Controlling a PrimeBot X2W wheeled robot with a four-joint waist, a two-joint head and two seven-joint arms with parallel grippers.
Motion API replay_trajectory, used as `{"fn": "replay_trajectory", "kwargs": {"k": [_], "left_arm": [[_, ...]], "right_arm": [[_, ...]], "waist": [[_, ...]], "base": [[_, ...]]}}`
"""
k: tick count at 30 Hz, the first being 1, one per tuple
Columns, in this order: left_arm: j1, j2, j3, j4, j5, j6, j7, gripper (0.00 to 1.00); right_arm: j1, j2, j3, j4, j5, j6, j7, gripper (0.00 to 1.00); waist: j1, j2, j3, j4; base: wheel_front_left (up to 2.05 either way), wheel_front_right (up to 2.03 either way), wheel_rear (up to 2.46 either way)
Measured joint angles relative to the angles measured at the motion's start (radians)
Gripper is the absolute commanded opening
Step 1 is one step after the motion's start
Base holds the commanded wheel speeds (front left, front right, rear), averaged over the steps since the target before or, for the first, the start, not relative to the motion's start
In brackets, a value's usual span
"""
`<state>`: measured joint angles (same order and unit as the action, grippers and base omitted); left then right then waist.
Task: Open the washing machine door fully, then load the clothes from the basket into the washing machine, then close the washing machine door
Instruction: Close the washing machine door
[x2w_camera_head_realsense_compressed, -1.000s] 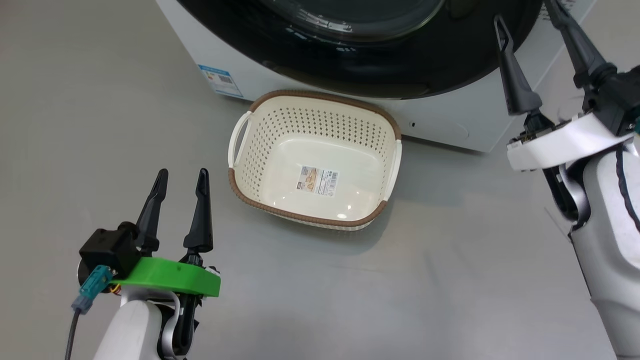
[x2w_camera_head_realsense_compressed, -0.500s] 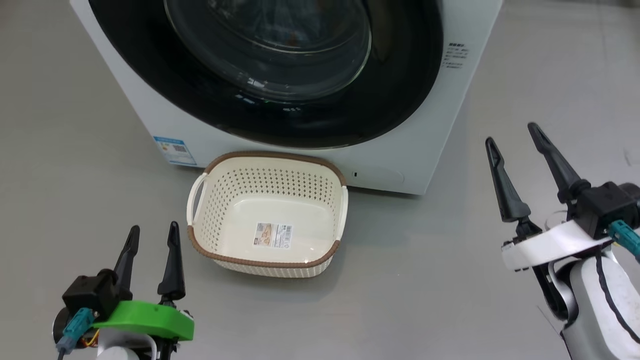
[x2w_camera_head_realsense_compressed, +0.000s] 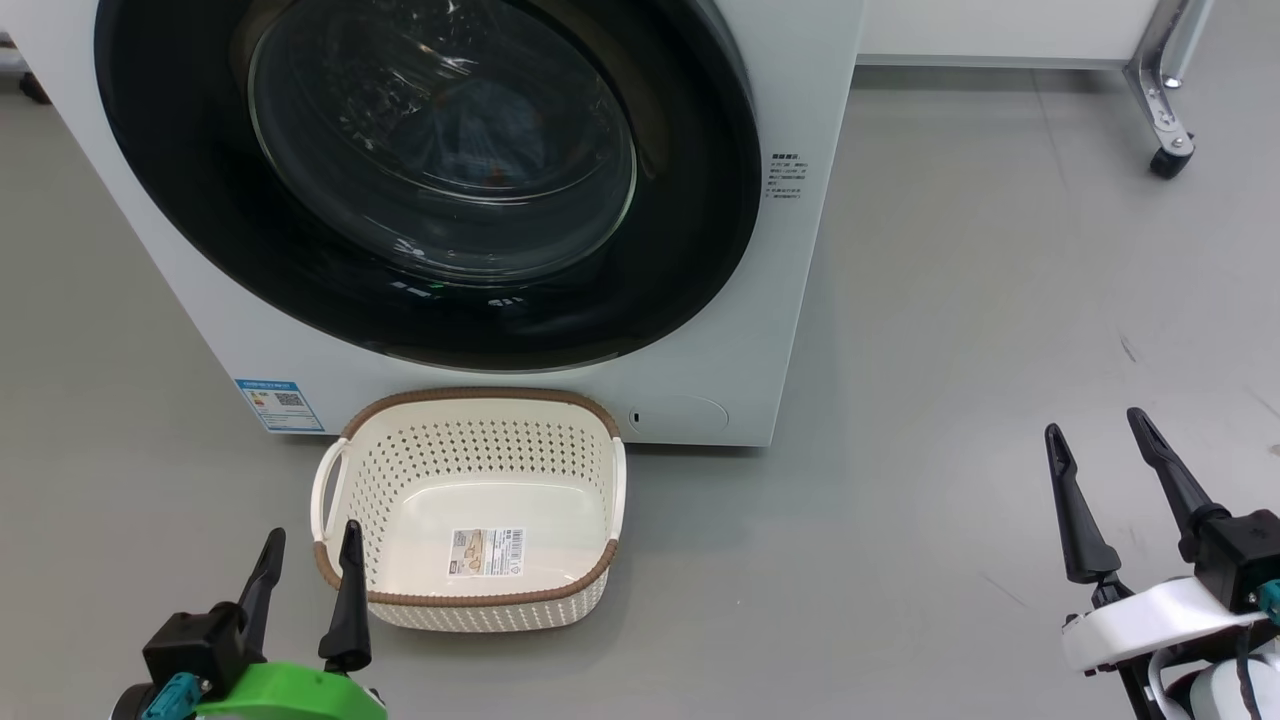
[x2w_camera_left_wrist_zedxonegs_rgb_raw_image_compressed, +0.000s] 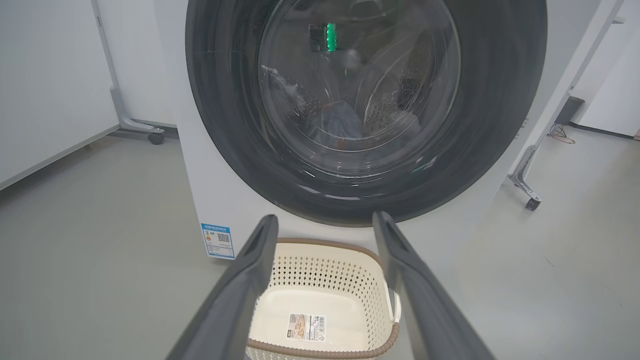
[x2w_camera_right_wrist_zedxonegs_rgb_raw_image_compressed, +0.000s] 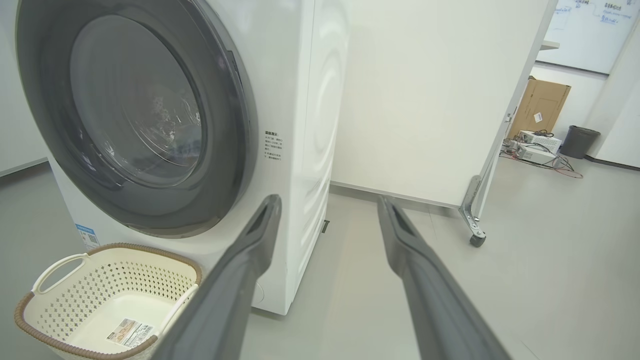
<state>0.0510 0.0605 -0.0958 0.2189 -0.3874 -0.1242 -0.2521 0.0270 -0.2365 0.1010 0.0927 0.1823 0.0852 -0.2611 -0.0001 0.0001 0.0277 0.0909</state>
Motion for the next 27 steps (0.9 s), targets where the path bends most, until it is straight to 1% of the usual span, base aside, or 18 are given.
{"fn": "replay_trajectory", "kwargs": {"k": [8, 11, 17, 27], "left_arm": [[0.003, 0.002, 0.014, -0.025, 0.013, 0.000, 0.000, 1.00], [0.013, 0.004, 0.013, -0.022, 0.031, 0.000, 0.000, 1.00], [0.030, 0.005, 0.025, -0.016, 0.035, 0.000, 0.000, 1.00], [0.031, 0.005, 0.035, -0.021, 0.053, 0.000, 0.000, 1.00]], "right_arm": [[0.047, 0.019, -0.030, -0.010, -0.008, 0.000, 0.000, 1.00], [0.050, 0.026, -0.045, -0.015, -0.008, 0.000, 0.000, 1.00], [0.088, 0.051, -0.075, -0.016, -0.008, -0.001, 0.000, 1.00], [0.105, 0.072, -0.100, -0.017, -0.018, 0.000, 0.000, 1.00]], "waist": [[0.0000, 0.0000, -0.010, -0.015], [0.0000, 0.0000, -0.010, -0.016], [0.0000, 0.0000, -0.009, -0.020], [0.0000, 0.0000, -0.007, -0.030]], "base": [[0.00, 0.00, 0.00], [0.00, 0.00, 0.00], [0.00, 0.00, 0.00], [0.00, 0.00, 0.00]]}}
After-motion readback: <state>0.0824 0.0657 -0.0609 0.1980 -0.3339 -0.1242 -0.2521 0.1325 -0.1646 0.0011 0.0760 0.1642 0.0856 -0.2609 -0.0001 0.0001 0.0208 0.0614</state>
